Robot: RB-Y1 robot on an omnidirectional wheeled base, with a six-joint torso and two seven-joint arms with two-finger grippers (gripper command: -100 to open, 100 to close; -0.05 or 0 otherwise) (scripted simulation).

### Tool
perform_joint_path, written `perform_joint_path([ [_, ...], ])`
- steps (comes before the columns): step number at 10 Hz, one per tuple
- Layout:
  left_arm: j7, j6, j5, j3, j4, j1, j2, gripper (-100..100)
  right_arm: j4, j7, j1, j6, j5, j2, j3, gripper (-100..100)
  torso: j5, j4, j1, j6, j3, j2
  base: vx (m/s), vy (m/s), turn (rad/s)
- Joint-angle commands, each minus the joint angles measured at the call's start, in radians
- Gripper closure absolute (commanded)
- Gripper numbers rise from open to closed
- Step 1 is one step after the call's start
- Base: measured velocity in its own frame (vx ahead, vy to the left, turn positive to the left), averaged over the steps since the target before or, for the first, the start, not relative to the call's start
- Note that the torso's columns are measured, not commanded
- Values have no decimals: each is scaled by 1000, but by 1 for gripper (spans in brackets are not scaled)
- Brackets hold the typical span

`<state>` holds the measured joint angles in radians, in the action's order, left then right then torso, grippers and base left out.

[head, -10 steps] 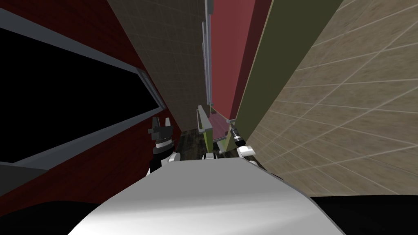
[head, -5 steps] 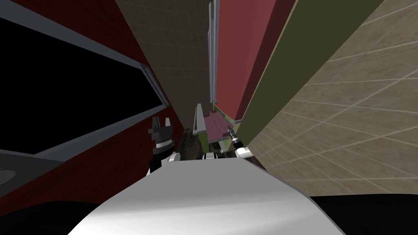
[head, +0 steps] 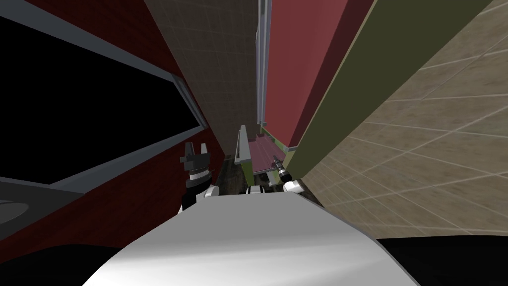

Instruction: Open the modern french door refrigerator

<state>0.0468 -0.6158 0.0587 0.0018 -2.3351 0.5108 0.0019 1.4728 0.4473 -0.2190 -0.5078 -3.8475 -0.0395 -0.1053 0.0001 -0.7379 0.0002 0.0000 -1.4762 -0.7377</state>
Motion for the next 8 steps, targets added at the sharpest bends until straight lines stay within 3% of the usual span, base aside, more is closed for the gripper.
perform_joint_path([
  [1,0,0,0,0,0,0,0,0,-9,47,13,-45,48,10,-50,-100,0,0,0,0,0,0,2,39,199],
  [3,0,0,0,0,0,0,0,0,-9,47,13,-45,106,10,-84,-100,1,0,2,0,0,0,6,40,24],
  [8,0,0,0,0,0,0,0,0,-9,47,13,-45,259,10,-84,-100,0,0,0,0,0,0,0,0,-2],
])
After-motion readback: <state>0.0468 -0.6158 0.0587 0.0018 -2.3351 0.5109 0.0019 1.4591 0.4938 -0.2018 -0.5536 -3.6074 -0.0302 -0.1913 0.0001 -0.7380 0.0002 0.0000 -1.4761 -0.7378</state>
